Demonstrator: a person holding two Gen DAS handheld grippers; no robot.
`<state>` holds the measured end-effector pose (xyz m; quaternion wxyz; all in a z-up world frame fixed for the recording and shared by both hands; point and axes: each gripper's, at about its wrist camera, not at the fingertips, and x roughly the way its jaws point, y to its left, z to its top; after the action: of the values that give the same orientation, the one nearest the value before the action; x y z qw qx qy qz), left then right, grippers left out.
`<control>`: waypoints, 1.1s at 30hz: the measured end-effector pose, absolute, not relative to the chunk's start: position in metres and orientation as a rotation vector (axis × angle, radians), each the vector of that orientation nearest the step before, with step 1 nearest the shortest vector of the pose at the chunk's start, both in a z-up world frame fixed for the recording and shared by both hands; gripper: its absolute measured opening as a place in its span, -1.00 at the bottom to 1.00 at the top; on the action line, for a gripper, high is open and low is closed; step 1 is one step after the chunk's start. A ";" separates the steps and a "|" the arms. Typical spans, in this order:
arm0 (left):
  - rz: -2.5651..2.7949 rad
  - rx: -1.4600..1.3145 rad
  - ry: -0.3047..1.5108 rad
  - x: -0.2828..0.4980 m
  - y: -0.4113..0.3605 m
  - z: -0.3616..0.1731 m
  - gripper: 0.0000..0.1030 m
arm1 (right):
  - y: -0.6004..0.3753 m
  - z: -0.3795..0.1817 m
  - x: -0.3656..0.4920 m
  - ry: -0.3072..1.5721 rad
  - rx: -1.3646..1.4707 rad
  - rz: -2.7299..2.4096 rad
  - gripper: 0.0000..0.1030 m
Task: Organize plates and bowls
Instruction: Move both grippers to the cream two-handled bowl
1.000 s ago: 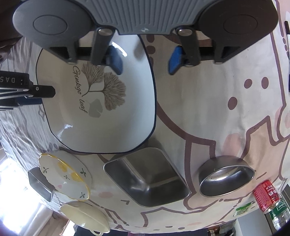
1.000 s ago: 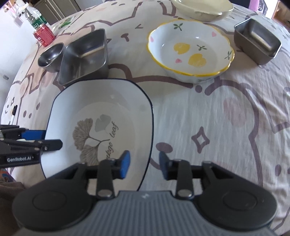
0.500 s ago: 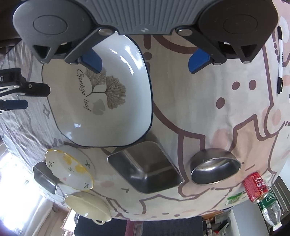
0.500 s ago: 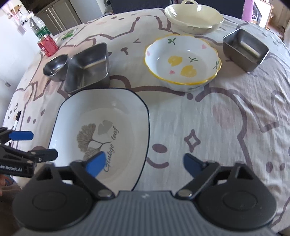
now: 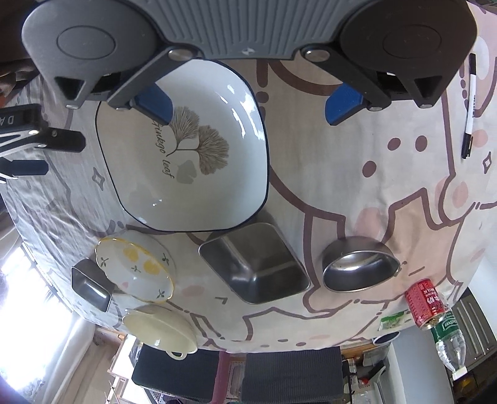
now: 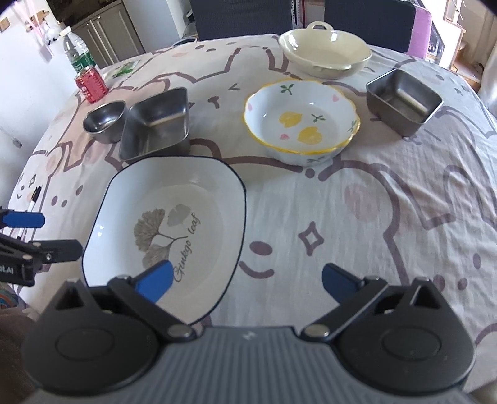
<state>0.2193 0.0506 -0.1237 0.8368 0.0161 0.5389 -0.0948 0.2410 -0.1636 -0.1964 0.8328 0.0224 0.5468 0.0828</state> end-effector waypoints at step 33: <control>-0.211 -0.129 0.647 0.251 -0.003 -0.024 1.00 | -0.253 -0.098 0.247 0.650 0.357 0.116 0.99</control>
<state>0.2512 -0.0030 -0.0238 0.9407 -0.0633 0.3169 -0.1032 0.2465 -0.2534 -0.0976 0.9304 0.1744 0.3173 0.0568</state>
